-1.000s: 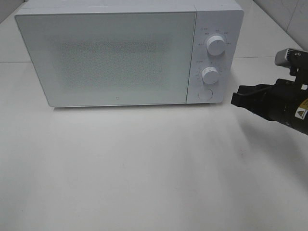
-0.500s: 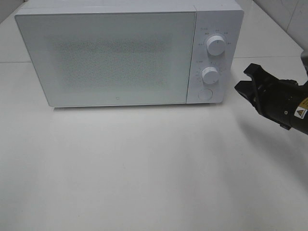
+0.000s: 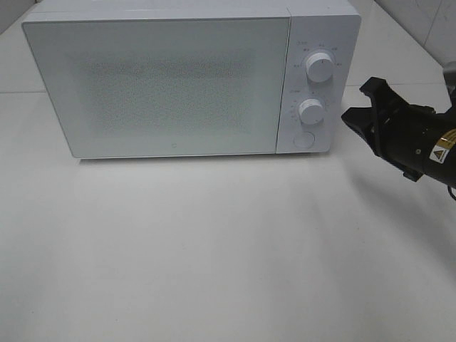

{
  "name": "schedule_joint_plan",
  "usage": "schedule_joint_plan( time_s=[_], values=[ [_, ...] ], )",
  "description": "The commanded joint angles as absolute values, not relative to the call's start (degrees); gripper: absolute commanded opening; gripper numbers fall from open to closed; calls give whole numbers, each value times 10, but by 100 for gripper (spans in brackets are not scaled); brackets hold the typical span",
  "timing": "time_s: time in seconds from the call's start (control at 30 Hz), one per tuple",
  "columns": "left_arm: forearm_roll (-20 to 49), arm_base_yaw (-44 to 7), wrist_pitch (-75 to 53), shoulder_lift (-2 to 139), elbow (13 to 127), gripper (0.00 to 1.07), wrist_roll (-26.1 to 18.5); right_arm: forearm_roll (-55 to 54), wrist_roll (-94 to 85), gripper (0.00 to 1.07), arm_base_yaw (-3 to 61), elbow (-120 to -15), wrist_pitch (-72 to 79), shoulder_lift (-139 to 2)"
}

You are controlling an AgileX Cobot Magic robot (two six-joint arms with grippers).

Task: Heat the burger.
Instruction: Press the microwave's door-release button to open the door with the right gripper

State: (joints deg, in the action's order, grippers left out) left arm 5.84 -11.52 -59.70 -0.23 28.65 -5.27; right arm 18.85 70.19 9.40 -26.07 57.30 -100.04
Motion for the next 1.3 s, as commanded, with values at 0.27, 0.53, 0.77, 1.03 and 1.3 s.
schedule_joint_plan(
  time_s=[0.27,0.53,0.77,1.03,1.3],
  values=[
    [61,-115,-592,-13,286,0,-50,111,763,0,175,-300,598,-1081],
    [61,-115,-592,-13,286,0,-50,52,743,0,193,-345,501,-1092],
    [61,-115,-592,-13,286,0,-50,9,718,0,193,-367,485,-1100],
    [61,-115,-592,-13,286,0,-50,5,720,0,193,-367,573,-1148],
    [61,-115,-592,-13,286,0,-50,0,763,0,193,-368,599,-1195]
  ],
)
